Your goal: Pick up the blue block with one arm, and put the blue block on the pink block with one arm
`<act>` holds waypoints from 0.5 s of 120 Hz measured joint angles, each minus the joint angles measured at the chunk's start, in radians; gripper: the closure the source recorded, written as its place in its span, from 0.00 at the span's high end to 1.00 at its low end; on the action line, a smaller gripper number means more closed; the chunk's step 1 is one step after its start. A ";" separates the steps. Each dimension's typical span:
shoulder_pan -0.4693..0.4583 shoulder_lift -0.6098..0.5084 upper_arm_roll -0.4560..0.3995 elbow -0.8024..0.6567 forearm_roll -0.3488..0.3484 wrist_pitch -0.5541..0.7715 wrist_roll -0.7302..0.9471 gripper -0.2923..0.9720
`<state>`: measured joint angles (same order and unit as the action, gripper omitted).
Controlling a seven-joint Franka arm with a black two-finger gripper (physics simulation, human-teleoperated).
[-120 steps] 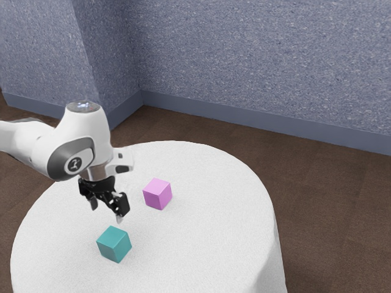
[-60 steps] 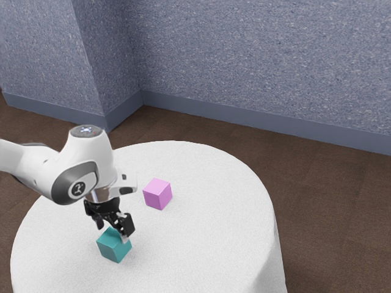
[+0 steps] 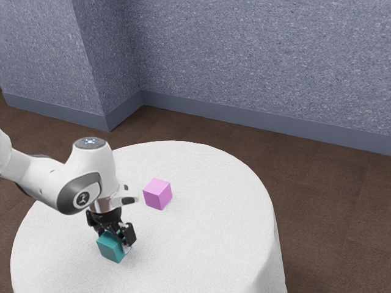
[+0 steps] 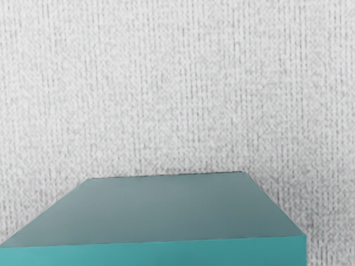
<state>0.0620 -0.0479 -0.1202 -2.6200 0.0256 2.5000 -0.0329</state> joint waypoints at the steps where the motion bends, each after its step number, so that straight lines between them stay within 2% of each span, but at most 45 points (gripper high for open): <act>1: 0.000 0.001 0.000 0.000 0.000 0.001 0.000 0.77; 60: 0.003 0.022 0.003 0.006 0.000 0.017 0.000 0.76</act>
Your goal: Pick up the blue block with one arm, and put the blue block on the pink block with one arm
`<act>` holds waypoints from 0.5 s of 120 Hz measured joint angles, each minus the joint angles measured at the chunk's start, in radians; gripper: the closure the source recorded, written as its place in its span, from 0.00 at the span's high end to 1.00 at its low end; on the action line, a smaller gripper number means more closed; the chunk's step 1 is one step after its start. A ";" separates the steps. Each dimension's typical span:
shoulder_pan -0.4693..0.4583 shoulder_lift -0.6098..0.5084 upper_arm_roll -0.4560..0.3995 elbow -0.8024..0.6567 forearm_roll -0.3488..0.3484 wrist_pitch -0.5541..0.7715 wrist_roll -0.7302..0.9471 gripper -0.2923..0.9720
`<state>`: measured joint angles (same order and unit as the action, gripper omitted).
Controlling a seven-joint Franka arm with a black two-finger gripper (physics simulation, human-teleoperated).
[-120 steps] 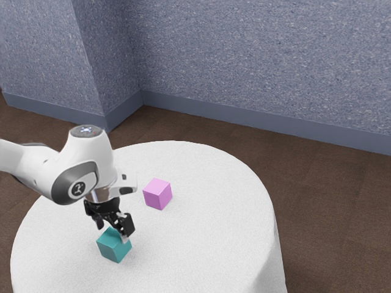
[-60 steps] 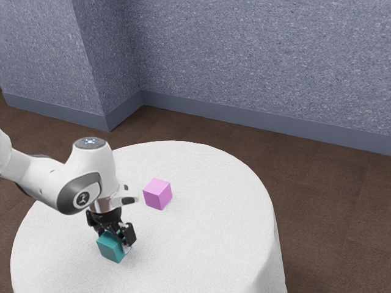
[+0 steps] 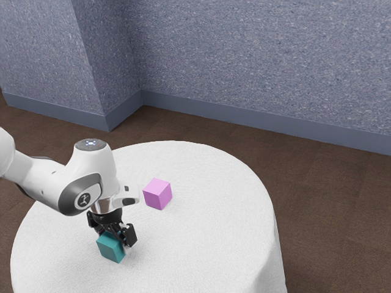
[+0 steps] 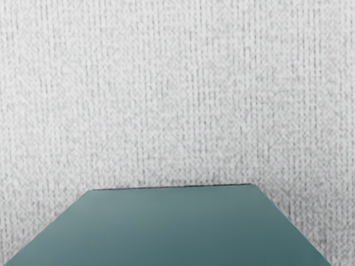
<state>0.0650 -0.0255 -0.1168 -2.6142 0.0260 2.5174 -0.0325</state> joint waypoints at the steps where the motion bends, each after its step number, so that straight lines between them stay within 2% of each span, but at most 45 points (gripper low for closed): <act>1: 0.000 0.000 0.000 0.000 0.000 0.000 0.000 0.76; 12: 0.002 0.001 -0.001 0.000 -0.001 0.001 0.000 0.72; 36: 0.001 0.002 -0.001 0.003 -0.001 0.002 -0.001 0.57; 60: 0.005 0.003 -0.003 0.003 0.007 0.004 -0.012 0.55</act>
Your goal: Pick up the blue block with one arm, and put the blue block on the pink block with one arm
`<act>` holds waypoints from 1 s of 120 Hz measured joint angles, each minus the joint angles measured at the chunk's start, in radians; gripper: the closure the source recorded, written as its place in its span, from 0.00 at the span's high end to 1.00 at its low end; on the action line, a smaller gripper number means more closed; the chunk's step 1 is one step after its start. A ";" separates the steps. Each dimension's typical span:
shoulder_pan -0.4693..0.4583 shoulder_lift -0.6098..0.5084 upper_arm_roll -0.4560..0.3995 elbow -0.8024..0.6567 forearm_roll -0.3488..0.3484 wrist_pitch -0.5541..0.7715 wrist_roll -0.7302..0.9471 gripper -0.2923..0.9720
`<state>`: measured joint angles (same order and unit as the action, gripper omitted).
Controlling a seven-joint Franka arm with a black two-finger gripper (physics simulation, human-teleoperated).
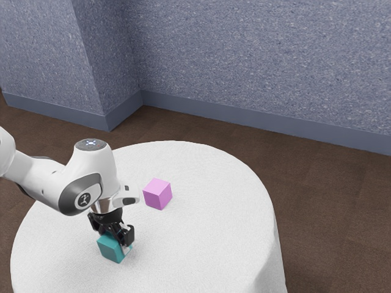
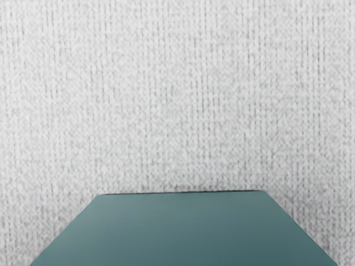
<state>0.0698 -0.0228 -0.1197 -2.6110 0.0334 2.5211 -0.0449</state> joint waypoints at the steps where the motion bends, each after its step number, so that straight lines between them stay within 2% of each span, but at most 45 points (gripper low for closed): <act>1: 0.000 0.000 0.000 0.000 0.000 0.000 -0.001 0.55; 33: -0.004 -0.016 -0.002 0.043 0.011 -0.036 -0.019 0.53; 81: -0.006 -0.024 -0.003 0.288 0.046 -0.228 -0.047 0.53; 108: -0.010 0.098 -0.005 0.513 0.078 -0.317 -0.052 0.53; 120: -0.007 0.144 -0.004 0.569 0.083 -0.339 -0.053 0.52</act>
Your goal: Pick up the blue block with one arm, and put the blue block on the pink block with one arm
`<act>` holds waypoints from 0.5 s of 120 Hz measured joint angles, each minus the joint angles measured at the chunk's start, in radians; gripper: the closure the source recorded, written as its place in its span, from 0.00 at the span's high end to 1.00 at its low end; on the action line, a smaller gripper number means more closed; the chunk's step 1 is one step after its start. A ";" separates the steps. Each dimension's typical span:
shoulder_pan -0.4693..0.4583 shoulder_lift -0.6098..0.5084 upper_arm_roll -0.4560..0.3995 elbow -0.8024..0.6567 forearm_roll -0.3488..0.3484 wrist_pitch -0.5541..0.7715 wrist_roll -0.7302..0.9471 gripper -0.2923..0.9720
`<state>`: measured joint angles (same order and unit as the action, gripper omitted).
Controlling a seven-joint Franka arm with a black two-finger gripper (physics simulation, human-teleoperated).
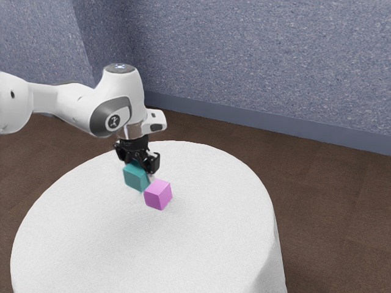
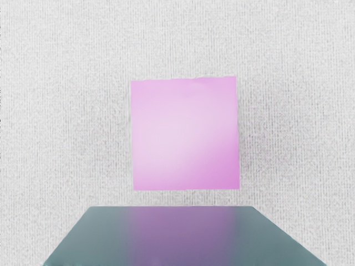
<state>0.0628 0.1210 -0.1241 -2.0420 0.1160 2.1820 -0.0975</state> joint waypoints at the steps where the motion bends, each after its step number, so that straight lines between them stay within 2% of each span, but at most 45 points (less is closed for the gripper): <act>1: 0.000 0.003 0.000 0.005 0.000 -0.001 0.000 0.52; 60: 0.034 0.214 0.000 0.214 -0.080 -0.021 0.046 0.52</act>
<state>0.0971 0.3347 -0.1242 -1.8275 0.0362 2.1607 -0.0513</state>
